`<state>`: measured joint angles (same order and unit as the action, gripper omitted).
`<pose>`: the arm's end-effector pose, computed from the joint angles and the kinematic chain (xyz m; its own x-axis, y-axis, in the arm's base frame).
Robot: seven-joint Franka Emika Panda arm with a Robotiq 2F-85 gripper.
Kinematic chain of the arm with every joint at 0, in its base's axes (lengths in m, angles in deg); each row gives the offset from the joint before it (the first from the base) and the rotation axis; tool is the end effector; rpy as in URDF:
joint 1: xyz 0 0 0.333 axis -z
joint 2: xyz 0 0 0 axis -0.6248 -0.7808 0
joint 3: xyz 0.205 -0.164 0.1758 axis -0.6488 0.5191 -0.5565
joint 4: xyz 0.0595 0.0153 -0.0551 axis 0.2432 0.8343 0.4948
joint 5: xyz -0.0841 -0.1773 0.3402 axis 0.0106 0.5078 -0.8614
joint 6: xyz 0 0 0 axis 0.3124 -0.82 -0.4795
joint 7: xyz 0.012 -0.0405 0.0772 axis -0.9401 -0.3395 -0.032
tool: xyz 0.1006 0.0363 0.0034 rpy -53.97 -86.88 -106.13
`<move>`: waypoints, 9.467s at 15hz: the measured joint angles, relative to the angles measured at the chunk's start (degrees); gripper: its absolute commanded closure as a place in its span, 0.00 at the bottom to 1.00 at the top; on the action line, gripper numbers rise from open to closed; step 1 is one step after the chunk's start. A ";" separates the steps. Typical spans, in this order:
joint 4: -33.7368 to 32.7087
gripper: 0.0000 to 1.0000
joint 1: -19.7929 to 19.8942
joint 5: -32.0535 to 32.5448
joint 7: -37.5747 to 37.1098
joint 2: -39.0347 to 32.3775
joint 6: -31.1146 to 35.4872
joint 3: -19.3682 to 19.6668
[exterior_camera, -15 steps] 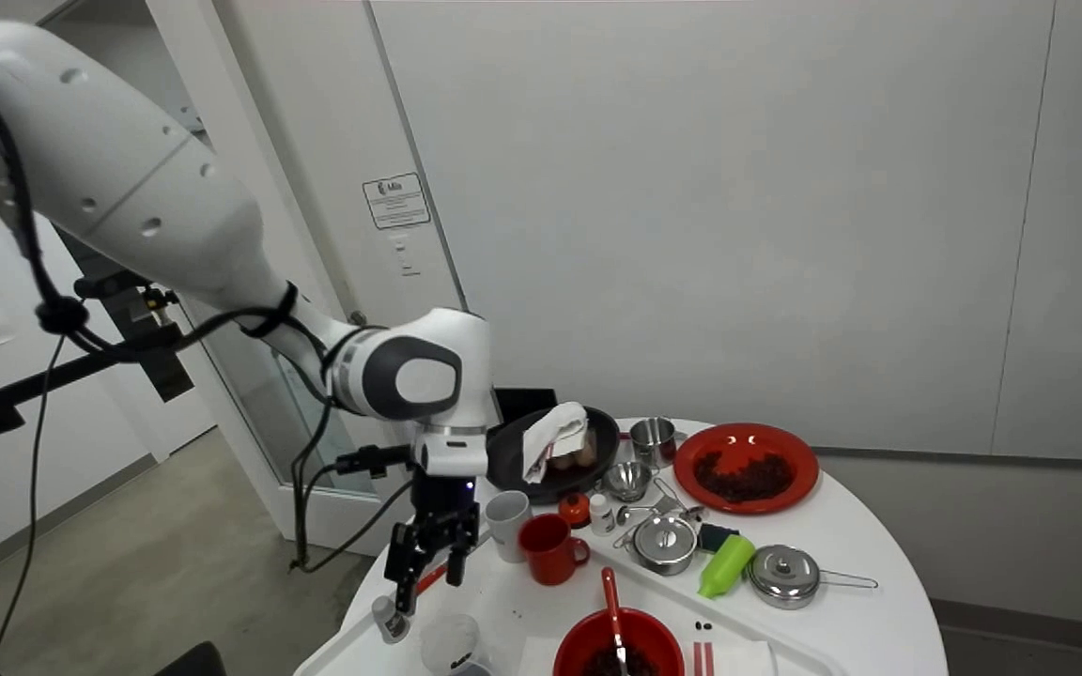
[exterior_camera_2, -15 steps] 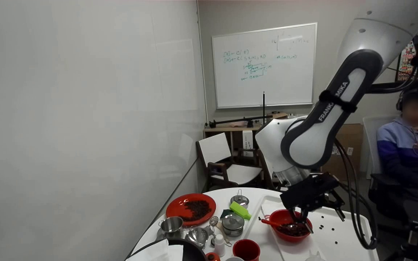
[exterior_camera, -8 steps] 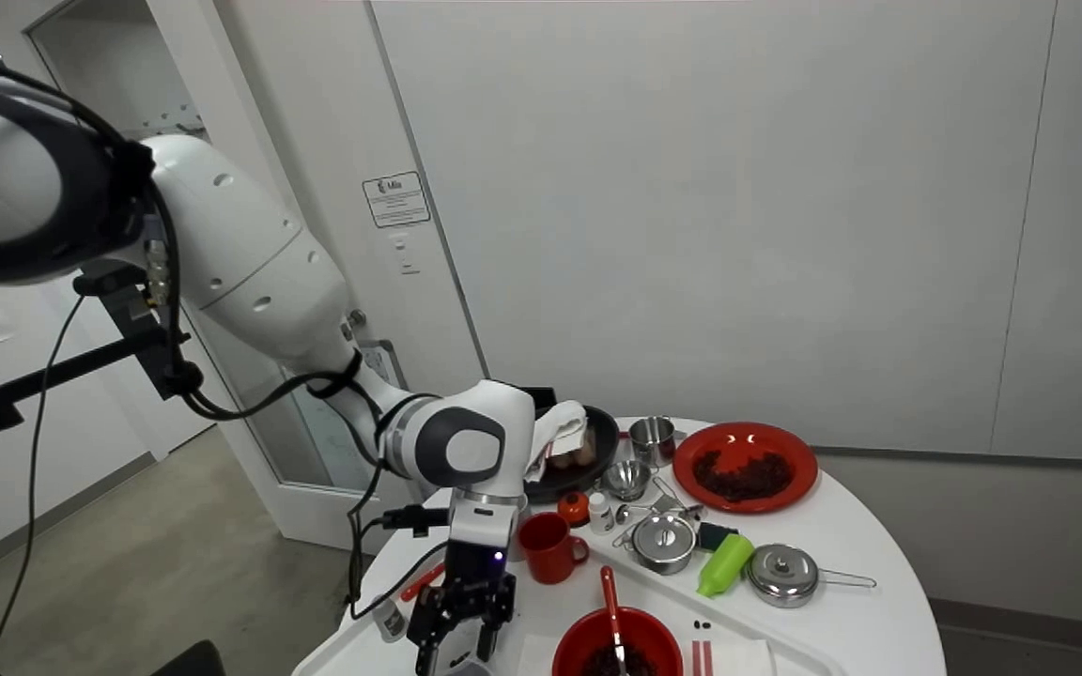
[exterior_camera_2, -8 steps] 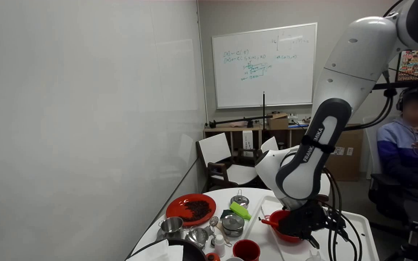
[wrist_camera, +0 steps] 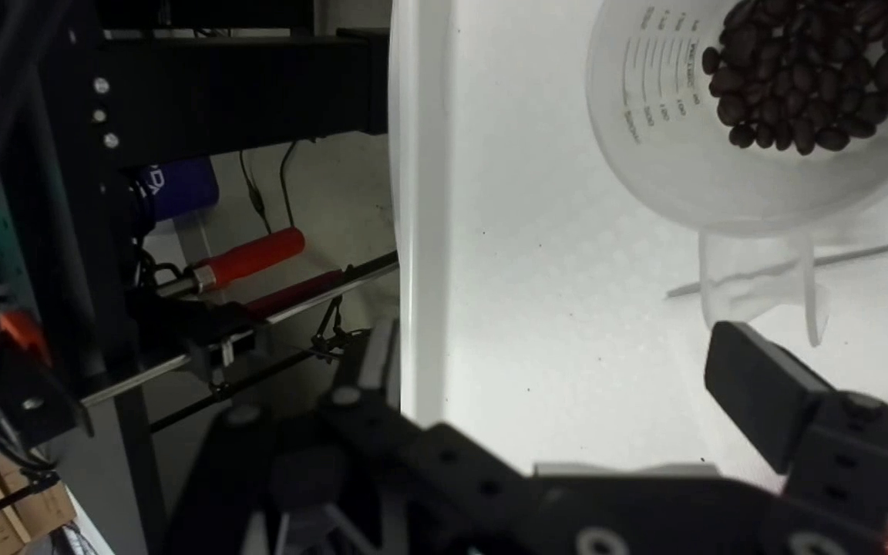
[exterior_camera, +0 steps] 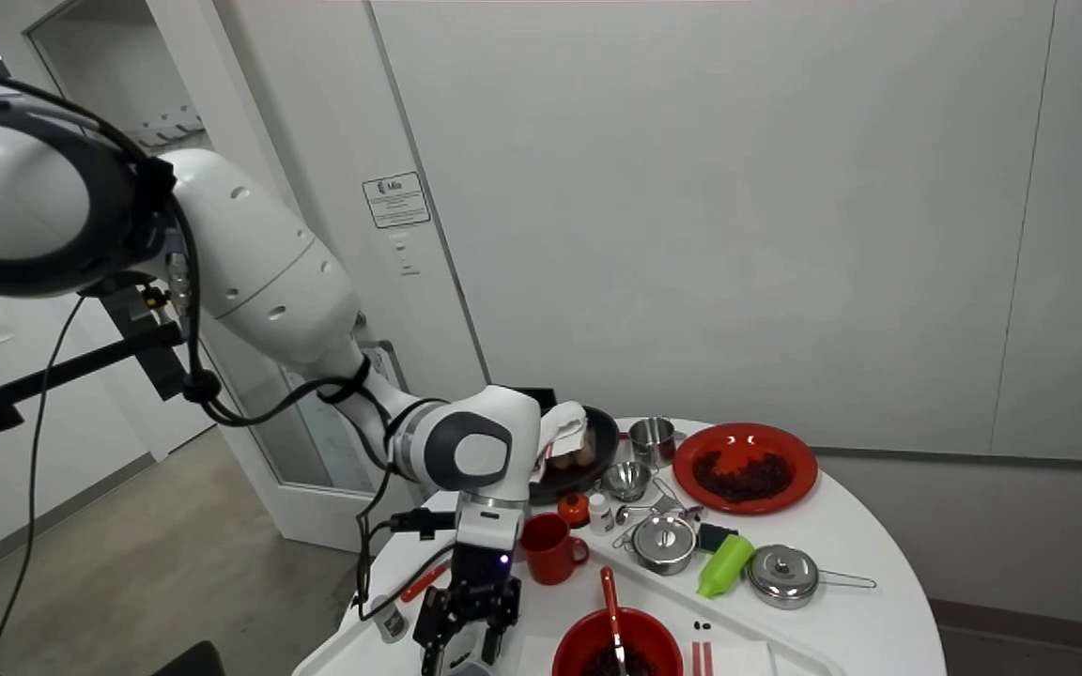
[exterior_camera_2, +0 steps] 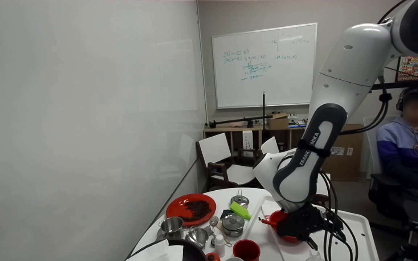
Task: Pour contents from the jug into the red bowl.
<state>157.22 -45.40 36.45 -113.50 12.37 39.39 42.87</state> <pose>0.5014 -0.0068 0.0413 0.1412 -0.9872 0.0744 -0.7833 -0.0655 0.6181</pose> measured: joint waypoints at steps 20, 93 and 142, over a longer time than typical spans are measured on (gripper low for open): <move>2.00 0.00 -1.15 6.06 4.08 1.75 11.91 1.76; -26.29 0.90 -6.32 20.09 -11.91 -6.85 -24.01 9.00; -70.17 0.91 -9.07 34.34 -45.53 -37.56 -65.89 14.49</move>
<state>87.05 -54.47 70.79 -159.04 -25.19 -26.50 57.36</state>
